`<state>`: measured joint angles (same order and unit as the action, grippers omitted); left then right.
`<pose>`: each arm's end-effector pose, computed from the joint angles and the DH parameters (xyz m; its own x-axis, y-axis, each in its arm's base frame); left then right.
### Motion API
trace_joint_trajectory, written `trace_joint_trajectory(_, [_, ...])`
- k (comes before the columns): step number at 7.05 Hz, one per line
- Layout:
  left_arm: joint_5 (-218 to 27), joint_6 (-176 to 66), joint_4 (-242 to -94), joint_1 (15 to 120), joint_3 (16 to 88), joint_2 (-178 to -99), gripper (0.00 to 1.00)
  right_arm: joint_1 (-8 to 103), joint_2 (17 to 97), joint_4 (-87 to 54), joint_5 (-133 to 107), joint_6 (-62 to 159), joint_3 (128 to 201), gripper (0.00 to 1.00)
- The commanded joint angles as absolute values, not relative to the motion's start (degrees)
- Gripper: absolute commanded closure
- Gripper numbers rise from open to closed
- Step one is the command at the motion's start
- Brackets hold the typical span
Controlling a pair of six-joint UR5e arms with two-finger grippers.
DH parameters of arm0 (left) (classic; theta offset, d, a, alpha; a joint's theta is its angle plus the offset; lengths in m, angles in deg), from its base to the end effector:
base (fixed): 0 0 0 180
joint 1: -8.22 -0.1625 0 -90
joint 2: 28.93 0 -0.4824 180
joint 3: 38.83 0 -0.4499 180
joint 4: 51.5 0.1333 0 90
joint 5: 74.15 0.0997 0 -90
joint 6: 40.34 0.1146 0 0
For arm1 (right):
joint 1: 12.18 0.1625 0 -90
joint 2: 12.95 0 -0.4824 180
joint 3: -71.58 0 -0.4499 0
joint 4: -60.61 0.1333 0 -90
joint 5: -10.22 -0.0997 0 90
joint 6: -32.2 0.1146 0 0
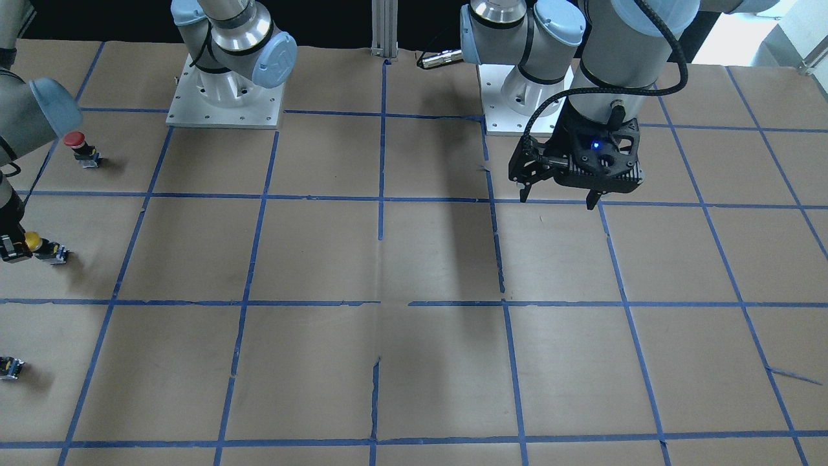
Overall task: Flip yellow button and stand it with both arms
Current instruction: 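Open the right gripper and lift it off the standing button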
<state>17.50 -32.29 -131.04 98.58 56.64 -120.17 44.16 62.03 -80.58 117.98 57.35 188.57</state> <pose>-0.1335 -0.5634 0.4844 -0.9888 0.1441 -0.0376 0.1462 0.9874 -0.0607 -0.2369 -0.5332 0.2355 -0.4606 0.8637 0.2048 0.8207 0.5022 -0.2724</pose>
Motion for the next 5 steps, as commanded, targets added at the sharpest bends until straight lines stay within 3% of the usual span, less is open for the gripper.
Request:
trace_joint_trajectory(1, [17.5,-32.3,-131.0,98.6,56.6,-120.2,0.00,44.2,61.7,-80.6,118.2,57.2,188.6,0.29])
trace_joint_trajectory(2, [17.4,-32.2,-131.0,98.6,56.6,-120.2,0.00,44.2,61.8,-80.4,118.2,56.8,188.3,0.22])
trace_joint_trajectory(3, [17.5,-32.2,-131.0,98.6,56.6,-120.2,0.00,44.2,62.1,-80.8,118.0,55.0,187.6,0.02])
trace_joint_trajectory(5, [17.4,-32.2,-131.0,98.6,56.6,-120.2,0.00,44.2,62.5,-78.0,117.4,47.3,183.6,0.00])
